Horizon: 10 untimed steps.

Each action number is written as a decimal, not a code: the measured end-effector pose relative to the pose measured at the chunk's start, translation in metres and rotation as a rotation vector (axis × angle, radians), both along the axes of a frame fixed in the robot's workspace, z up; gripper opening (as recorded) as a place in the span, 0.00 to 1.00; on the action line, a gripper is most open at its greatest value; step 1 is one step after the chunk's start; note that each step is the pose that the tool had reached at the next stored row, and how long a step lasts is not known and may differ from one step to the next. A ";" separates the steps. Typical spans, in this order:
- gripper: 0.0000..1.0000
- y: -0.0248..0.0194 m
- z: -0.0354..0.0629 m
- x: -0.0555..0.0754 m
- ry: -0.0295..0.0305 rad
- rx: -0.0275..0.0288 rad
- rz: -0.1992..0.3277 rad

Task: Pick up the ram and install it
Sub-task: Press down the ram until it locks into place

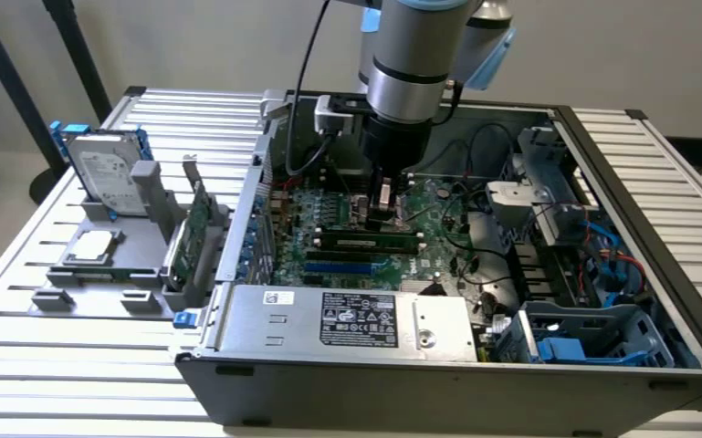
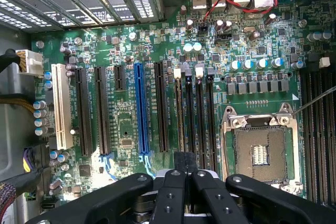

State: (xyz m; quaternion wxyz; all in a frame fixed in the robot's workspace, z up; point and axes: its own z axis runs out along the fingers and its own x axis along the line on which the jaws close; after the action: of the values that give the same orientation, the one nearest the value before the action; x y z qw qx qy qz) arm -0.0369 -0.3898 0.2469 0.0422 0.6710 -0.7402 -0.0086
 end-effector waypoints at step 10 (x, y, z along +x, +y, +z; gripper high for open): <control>0.11 0.0002 -0.0032 -0.001 -0.0119 0.0008 0.016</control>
State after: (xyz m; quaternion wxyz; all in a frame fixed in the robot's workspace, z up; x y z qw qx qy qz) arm -0.0381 -0.3897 0.2437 0.0375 0.6770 -0.7351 -0.0046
